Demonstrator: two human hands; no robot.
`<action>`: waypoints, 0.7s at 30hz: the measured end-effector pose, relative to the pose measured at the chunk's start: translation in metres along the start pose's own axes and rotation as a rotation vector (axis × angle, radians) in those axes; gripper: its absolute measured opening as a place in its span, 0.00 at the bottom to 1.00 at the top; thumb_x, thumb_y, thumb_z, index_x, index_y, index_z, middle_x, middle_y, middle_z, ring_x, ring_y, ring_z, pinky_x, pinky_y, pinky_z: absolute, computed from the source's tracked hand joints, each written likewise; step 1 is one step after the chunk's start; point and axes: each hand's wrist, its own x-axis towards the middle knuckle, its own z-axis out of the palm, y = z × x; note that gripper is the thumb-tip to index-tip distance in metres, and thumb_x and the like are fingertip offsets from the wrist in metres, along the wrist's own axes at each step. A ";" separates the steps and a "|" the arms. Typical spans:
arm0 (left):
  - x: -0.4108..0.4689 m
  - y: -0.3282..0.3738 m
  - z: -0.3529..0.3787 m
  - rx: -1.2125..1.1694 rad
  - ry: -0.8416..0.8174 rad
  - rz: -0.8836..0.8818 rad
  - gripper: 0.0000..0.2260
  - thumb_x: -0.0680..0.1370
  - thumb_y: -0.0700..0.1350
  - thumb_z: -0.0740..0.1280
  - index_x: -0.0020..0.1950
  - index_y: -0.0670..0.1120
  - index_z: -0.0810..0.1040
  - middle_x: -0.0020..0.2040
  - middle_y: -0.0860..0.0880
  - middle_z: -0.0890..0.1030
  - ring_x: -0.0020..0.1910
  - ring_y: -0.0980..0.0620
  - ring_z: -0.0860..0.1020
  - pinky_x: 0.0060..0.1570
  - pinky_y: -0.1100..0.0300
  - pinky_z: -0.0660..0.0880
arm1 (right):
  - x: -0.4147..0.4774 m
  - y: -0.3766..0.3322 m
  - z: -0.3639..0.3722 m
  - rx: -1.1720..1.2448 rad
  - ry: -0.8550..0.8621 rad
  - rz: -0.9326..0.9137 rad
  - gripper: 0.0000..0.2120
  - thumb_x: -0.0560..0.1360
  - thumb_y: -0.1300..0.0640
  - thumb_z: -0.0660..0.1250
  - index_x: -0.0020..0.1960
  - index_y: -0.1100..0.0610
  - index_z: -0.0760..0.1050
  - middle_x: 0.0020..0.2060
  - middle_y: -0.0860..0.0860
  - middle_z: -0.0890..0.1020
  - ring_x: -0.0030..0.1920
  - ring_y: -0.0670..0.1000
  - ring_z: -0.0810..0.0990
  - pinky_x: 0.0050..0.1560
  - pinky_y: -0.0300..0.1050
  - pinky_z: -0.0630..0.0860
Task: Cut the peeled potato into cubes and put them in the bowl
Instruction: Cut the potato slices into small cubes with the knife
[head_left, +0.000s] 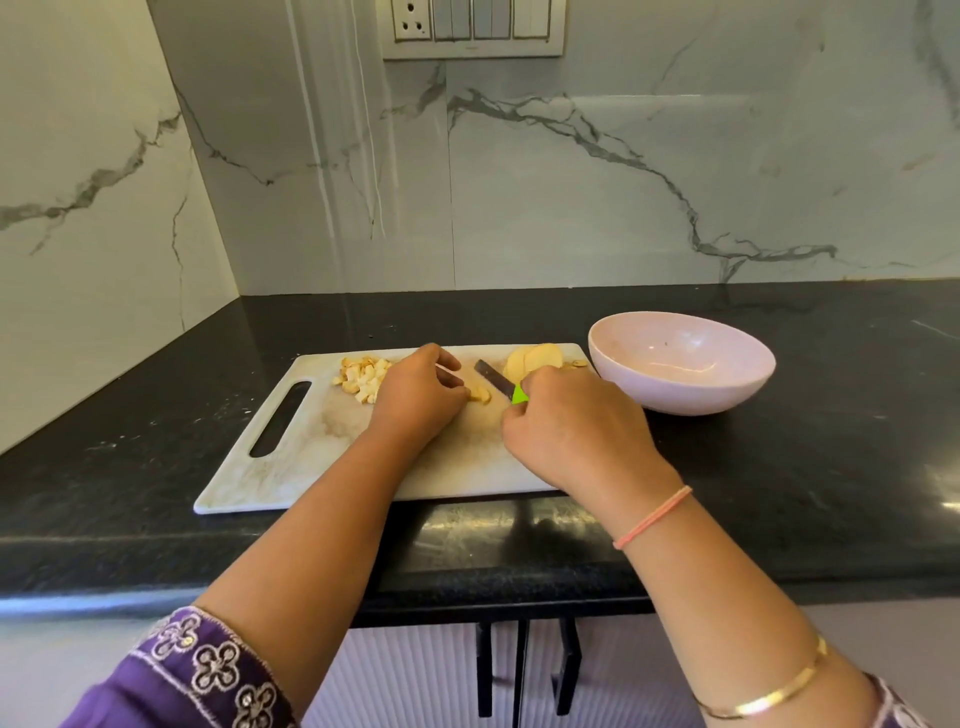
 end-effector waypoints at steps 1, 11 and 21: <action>-0.001 0.001 0.001 -0.021 0.000 -0.010 0.10 0.75 0.44 0.70 0.54 0.49 0.73 0.48 0.52 0.82 0.44 0.57 0.77 0.34 0.70 0.67 | 0.003 0.000 0.004 -0.001 -0.008 0.007 0.10 0.78 0.54 0.58 0.38 0.53 0.64 0.33 0.49 0.70 0.35 0.51 0.70 0.30 0.40 0.60; 0.006 0.003 -0.001 -0.043 0.029 -0.001 0.11 0.74 0.42 0.72 0.48 0.49 0.70 0.45 0.50 0.82 0.42 0.56 0.77 0.33 0.70 0.65 | 0.021 -0.011 0.013 0.006 -0.049 0.012 0.05 0.77 0.53 0.58 0.43 0.53 0.66 0.38 0.50 0.70 0.41 0.54 0.70 0.38 0.43 0.65; 0.007 -0.001 0.004 -0.030 0.028 -0.043 0.11 0.75 0.41 0.71 0.50 0.48 0.69 0.46 0.50 0.82 0.43 0.56 0.77 0.32 0.69 0.65 | 0.006 -0.010 0.000 -0.081 -0.066 -0.053 0.15 0.77 0.54 0.58 0.33 0.53 0.59 0.31 0.49 0.68 0.31 0.48 0.67 0.28 0.40 0.60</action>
